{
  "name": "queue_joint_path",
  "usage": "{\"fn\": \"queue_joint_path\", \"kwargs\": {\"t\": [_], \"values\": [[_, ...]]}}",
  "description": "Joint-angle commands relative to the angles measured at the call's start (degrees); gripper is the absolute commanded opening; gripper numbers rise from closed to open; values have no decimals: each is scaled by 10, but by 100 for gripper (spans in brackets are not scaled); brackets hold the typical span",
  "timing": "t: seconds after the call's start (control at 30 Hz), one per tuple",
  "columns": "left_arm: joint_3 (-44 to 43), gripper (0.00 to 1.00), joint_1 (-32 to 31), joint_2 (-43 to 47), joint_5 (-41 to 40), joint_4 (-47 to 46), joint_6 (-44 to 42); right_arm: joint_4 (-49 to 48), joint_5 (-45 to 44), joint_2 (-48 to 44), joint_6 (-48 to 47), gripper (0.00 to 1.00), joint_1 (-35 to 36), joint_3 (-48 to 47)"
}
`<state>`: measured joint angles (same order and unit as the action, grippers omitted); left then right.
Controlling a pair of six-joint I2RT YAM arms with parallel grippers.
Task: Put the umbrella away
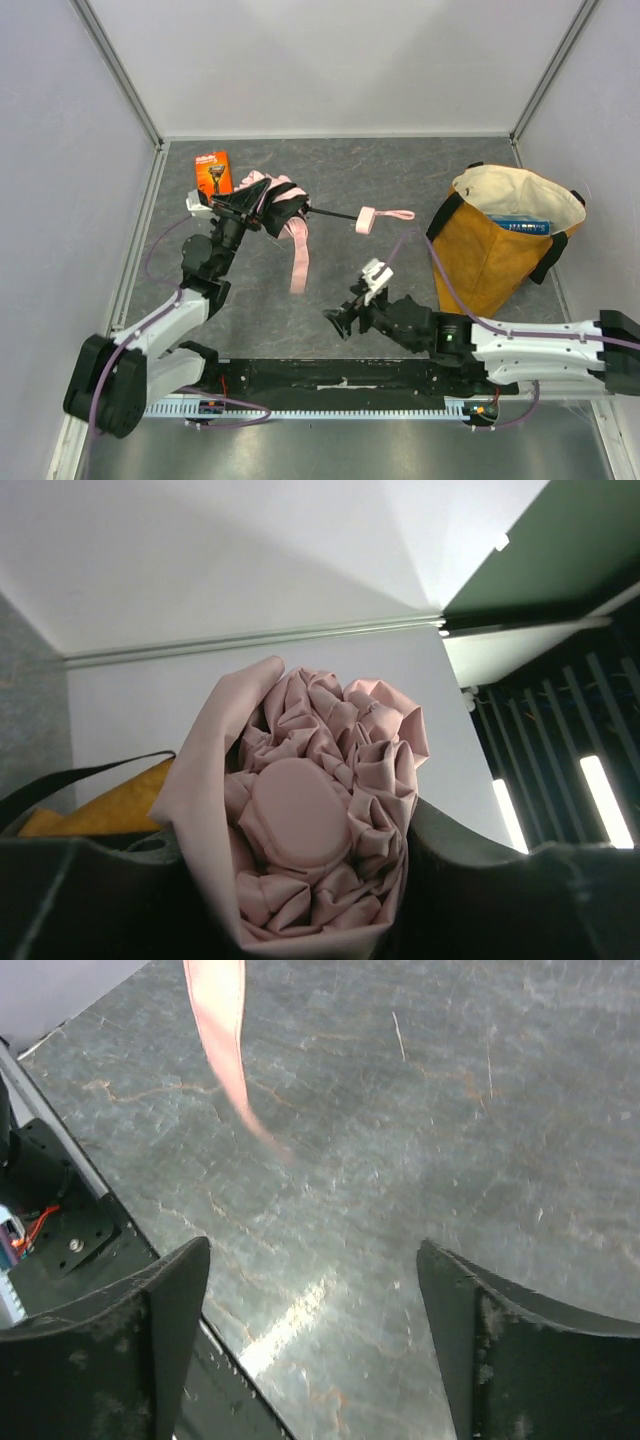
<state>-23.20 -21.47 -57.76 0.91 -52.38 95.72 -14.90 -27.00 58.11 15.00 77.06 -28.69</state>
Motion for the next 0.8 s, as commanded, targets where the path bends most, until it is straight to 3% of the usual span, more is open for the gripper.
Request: {"fn": "queue_joint_path", "kwargs": {"t": [0.0,0.07,0.13,0.17,0.2,0.37,0.5,0.77], "values": [[-56,2,24,-84,47,-249,12,111,25,-83,139,93,-9,70],[-80,2,36,-119,67,-313,12,130,60,-91,205,97,-54,88],[-101,2,46,-142,84,-352,17,124,149,-81,258,97,-148,116],[-107,2,51,-150,94,-361,23,113,214,-74,277,96,-213,127],[-116,2,63,-161,115,-384,29,62,359,-57,302,95,-325,130],[-143,2,67,-164,167,-408,35,28,527,41,341,96,-449,53],[-161,2,68,-166,224,-430,38,-65,634,135,452,95,-465,-15],[-147,2,67,-139,250,-430,16,-357,640,217,745,96,-393,-47]]}}
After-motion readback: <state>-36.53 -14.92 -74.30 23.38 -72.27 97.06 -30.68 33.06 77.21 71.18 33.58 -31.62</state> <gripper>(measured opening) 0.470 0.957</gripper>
